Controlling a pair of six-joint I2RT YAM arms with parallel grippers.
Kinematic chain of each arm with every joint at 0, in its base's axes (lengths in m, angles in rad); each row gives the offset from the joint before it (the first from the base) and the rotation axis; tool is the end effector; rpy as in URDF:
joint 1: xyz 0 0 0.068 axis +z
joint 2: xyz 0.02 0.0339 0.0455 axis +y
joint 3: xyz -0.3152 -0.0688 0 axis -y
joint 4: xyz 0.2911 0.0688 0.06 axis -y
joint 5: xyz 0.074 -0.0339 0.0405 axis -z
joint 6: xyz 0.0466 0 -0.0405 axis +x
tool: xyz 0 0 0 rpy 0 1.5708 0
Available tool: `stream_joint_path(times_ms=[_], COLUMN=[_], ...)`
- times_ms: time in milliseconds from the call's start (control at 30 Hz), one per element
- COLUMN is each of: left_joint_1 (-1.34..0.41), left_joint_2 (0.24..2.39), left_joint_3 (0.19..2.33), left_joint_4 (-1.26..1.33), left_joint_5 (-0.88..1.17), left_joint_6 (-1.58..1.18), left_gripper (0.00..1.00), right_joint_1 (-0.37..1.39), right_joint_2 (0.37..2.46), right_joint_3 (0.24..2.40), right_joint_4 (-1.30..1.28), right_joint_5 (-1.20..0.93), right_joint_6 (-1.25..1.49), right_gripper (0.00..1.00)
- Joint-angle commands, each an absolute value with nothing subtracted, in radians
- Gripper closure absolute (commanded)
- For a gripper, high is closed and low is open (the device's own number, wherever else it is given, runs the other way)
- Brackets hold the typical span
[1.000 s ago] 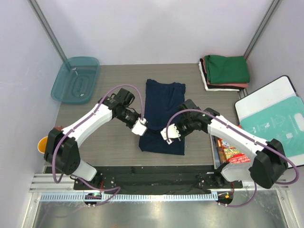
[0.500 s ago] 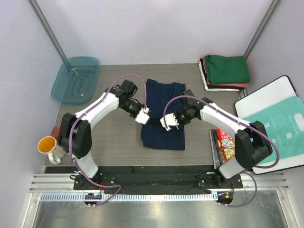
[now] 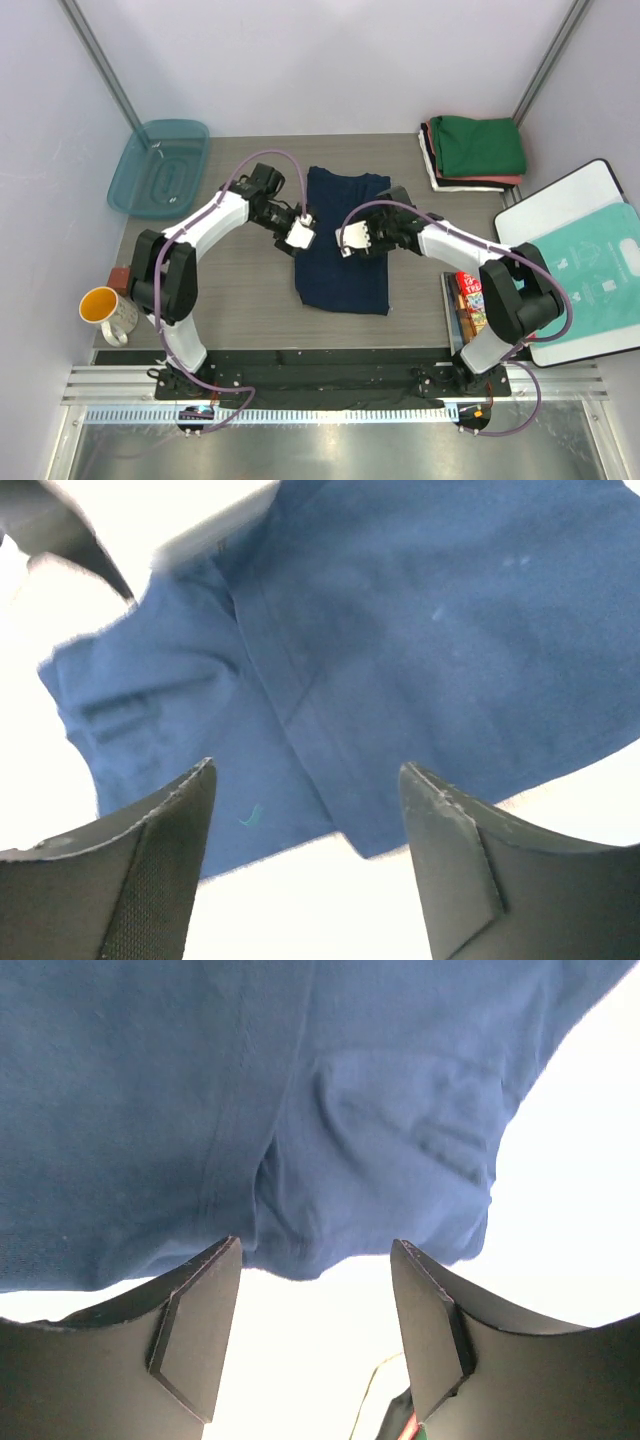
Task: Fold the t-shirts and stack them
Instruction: Fold the tshirt
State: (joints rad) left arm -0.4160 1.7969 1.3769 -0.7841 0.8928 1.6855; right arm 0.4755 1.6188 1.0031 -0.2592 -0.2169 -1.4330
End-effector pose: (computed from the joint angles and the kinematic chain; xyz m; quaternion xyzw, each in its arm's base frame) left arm 0.3676 -0.2021 0.2604 0.8088 0.3724 -0.2443 0.3841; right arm 0.3368 0.1847 0.2175 -0.7838 0.5103 -0.0658 0.3477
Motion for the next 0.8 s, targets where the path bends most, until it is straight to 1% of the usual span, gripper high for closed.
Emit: stream_joint_path(times_ms=[0, 67, 167, 200, 233, 333, 433, 500, 567, 700, 767], left_joint_1=[-0.400, -0.400, -0.400, -0.400, -0.400, -0.400, -0.400, -0.402, -0.402, -0.402, -0.403], left_joint_2=[1.698, 1.678, 1.651, 1.640, 1.631, 1.591, 1.560, 1.551, 1.545, 1.500, 1.474], left_joint_3=[1.295, 1.289, 1.276, 1.269, 1.250, 1.217, 1.189, 1.177, 1.158, 1.111, 1.101], left_joint_4=[-0.581, -0.583, -0.597, -0.597, -0.597, -0.601, -0.623, -0.633, -0.669, -0.690, -0.692], left_joint_5=[0.927, 0.916, 0.905, 0.896, 0.893, 0.874, 0.847, 0.827, 0.795, 0.767, 0.759], left_joint_6=[1.557, 1.551, 1.548, 1.552, 1.558, 1.559, 1.539, 1.519, 1.513, 1.516, 1.509], left_gripper=[0.27, 0.27, 0.25, 0.24, 0.23, 0.24, 0.27, 0.27, 0.25, 0.21, 0.21], right_joint_1=[0.474, 0.474, 0.450, 0.437, 0.399, 0.353, 0.321, 0.318, 0.304, 0.285, 0.279], right_joint_2=[1.513, 1.496, 1.505, 1.540, 1.563, 1.668, 1.693, 1.704, 1.742, 1.815, 1.842], right_joint_3=[0.943, 0.959, 1.046, 1.131, 1.178, 1.307, 1.295, 1.278, 1.278, 1.318, 1.328], right_joint_4=[-0.040, -0.109, -0.266, -0.337, -0.471, -0.642, -0.674, -0.673, -0.696, -0.765, -0.772], right_joint_5=[-0.129, -0.135, -0.190, -0.286, -0.335, -0.529, -0.673, -0.705, -0.742, -0.779, -0.782], right_joint_6=[-1.350, -1.304, -1.099, -1.047, -0.934, -0.713, -0.638, -0.589, -0.577, -0.630, -0.643], right_gripper=[0.34, 0.34, 0.34, 0.34, 0.34, 0.35, 0.33, 0.31, 0.31, 0.32, 0.34])
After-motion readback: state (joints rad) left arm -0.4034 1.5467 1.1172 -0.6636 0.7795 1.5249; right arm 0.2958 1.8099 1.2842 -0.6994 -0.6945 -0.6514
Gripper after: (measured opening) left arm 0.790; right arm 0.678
